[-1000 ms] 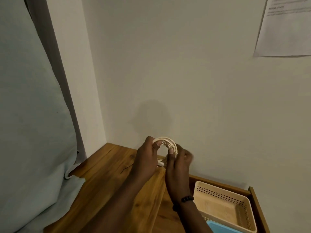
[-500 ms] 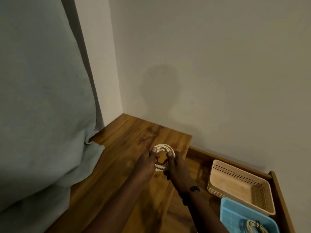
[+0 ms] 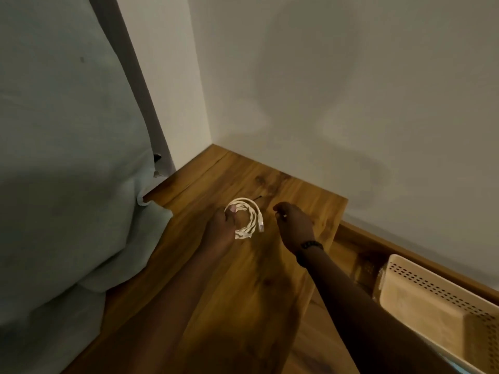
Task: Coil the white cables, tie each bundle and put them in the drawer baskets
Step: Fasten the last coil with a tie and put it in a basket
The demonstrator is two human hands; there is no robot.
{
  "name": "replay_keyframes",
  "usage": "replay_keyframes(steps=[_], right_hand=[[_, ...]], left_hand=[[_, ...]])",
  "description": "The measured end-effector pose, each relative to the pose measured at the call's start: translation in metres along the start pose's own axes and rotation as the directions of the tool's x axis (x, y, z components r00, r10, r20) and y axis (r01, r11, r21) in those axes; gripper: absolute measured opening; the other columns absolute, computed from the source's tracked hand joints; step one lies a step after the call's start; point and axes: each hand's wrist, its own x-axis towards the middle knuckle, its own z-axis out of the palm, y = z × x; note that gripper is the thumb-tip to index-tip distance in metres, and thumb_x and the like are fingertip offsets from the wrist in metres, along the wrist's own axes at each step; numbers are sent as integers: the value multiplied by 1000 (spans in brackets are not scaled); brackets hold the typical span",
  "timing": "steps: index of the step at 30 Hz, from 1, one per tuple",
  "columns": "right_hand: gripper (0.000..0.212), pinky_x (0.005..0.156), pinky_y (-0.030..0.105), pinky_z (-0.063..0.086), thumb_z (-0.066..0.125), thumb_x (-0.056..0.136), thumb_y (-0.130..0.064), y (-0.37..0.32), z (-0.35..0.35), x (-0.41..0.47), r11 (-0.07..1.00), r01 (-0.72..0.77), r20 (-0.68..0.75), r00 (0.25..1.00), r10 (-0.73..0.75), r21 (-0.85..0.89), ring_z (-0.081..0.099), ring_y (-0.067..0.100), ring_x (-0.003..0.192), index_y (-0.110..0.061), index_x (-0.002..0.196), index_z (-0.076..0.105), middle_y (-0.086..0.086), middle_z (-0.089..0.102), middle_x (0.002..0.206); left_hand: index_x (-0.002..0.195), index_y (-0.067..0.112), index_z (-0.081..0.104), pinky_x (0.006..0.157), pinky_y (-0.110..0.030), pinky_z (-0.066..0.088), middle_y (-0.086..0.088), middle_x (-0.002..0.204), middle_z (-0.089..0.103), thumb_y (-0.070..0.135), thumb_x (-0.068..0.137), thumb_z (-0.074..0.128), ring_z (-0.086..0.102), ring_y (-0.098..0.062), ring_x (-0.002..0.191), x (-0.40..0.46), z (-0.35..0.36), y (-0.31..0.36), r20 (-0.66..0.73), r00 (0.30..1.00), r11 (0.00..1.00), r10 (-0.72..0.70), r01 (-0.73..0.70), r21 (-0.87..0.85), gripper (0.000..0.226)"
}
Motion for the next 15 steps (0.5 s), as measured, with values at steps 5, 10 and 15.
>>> replay_keyframes(steps=[5, 10, 15], right_hand=[[33, 96, 42, 48, 46, 97, -10, 1, 29, 60, 973, 106, 100, 991, -87, -203, 50, 30, 119, -14, 127, 58, 11, 53, 132], [55, 111, 44, 34, 53, 96, -20, 9, 61, 94, 914, 200, 295, 951, -93, -353, 26, 31, 140, -21, 147, 34, 7, 26, 156], [43, 103, 45, 37, 52, 96, -24, 25, 86, 93, 854, 320, 274, 936, -220, -411, 36, 30, 134, -23, 139, 47, 4, 41, 147]], left_hand=[[123, 3, 57, 88, -30, 44, -11, 119, 64, 33, 103, 38, 58, -19, 103, 46, 7, -5, -43, 999, 999, 23, -22, 35, 41], [131, 4, 53, 102, -39, 45, -14, 130, 60, 35, 102, 38, 56, -27, 119, 77, 6, -16, -74, 997, 995, 6, 1, 97, 45], [131, 6, 53, 102, -40, 46, -13, 131, 59, 34, 103, 37, 57, -28, 119, 91, 7, -31, -93, 995, 997, -30, 36, 71, 43]])
